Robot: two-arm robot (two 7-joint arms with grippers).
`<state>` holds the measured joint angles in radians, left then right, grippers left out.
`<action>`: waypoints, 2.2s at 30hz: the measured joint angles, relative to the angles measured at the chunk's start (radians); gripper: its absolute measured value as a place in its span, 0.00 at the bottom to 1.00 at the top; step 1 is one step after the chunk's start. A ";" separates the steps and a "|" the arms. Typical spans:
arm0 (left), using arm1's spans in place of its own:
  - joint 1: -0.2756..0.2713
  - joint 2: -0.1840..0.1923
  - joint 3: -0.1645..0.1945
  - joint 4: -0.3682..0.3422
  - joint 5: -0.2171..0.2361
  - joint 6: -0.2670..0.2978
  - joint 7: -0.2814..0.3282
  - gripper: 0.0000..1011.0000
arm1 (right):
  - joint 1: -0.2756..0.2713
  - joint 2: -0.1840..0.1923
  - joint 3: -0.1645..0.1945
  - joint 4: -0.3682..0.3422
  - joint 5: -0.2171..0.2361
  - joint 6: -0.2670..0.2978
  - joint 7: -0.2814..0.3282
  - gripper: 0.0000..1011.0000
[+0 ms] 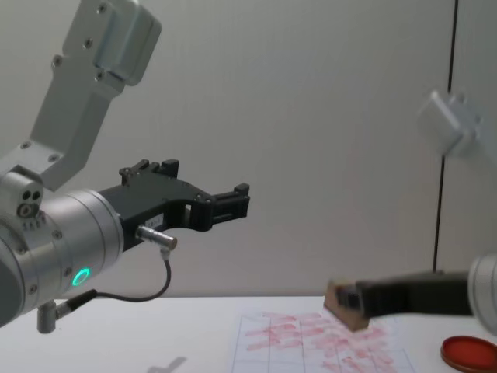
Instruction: Use the one hand to pick up the stamp and affix it onto the A4 paper.
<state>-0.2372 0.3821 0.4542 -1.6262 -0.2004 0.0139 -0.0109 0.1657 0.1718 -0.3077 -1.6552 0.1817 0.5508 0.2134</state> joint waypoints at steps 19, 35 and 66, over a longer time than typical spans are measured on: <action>0.000 0.000 0.000 0.000 0.000 0.000 0.000 0.99 | -0.005 0.046 0.068 -0.037 0.041 0.003 -0.091 0.21; 0.000 0.000 0.000 0.000 0.000 0.000 0.000 0.99 | 0.058 0.055 0.103 0.129 0.007 -0.031 -0.116 0.21; 0.000 0.000 0.000 0.000 0.000 0.000 0.000 0.99 | 0.141 0.031 0.112 0.330 -0.005 -0.054 -0.092 0.49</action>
<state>-0.2372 0.3821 0.4542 -1.6262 -0.2004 0.0139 -0.0109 0.3062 0.2024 -0.1961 -1.3250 0.1770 0.4971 0.1212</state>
